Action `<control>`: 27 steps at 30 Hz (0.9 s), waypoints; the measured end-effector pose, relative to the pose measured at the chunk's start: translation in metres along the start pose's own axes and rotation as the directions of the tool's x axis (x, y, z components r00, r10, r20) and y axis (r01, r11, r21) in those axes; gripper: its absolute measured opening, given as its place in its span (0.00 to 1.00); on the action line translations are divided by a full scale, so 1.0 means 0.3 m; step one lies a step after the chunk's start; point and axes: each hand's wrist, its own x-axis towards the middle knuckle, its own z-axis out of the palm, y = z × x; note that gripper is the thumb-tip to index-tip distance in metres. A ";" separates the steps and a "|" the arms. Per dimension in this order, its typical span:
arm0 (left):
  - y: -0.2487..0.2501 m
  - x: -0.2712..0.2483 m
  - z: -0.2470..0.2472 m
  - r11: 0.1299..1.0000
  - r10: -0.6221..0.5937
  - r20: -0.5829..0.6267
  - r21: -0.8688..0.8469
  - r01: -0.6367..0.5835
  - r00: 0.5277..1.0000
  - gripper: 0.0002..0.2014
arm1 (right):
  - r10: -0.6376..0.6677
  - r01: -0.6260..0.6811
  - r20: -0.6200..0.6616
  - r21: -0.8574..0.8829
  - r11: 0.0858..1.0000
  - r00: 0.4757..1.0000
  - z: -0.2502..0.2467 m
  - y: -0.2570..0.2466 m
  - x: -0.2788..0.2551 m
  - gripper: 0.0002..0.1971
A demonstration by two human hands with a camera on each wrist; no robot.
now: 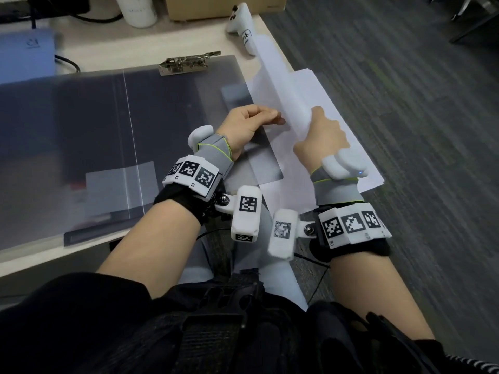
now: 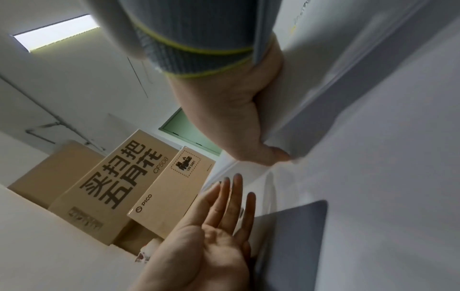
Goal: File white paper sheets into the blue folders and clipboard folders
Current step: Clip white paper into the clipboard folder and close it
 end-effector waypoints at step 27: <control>0.371 -0.147 -0.330 0.804 0.553 -0.468 0.084 -0.588 0.689 0.08 | -0.080 0.417 -0.436 0.770 0.483 0.897 -0.133 -0.285 0.024 0.04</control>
